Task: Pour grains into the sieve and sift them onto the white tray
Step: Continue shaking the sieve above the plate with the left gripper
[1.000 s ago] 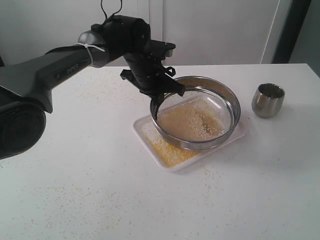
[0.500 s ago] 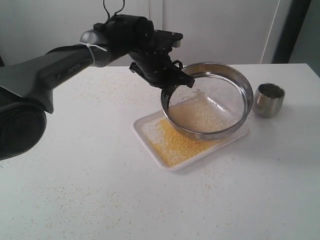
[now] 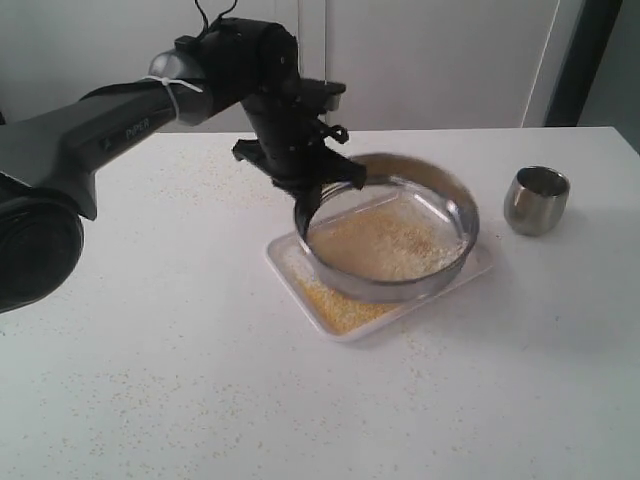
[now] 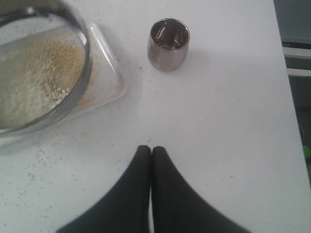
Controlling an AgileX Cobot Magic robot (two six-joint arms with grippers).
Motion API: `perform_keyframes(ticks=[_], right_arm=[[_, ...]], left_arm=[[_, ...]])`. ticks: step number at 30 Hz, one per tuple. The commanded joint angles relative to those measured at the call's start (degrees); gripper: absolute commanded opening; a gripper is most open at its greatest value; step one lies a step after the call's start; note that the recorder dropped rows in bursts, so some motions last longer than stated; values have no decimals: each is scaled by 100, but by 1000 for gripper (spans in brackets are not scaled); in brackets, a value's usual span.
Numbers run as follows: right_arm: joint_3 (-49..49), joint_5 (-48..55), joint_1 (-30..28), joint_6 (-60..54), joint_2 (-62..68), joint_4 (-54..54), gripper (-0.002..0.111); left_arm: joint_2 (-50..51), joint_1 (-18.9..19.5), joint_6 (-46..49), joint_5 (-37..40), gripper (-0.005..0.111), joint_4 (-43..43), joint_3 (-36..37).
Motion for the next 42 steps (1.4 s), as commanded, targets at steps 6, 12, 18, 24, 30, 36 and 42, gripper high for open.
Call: perform_keyframes(ticks=[6, 12, 18, 24, 30, 36, 42], right_arm=[[18, -71, -54, 28, -32, -23, 0], [18, -71, -54, 28, -32, -23, 0], [18, -60, -54, 28, -32, -23, 0], [18, -60, -54, 28, -32, -23, 0], [18, -60, -54, 28, -32, -23, 0], [18, -70, -54, 28, -32, -23, 0], [18, -70, -54, 28, -32, -23, 0]], left_arm=[[86, 41, -439, -1339, 0, -122, -27], [85, 13, -233, -1565, 0, 135, -27], [110, 27, -439, -1624, 0, 115, -27], [110, 27, -439, -1609, 0, 115, -27], [100, 27, -439, -1267, 0, 67, -27], [-152, 27, -439, -939, 0, 45, -27], [-294, 13, -58, -286, 0, -160, -27]])
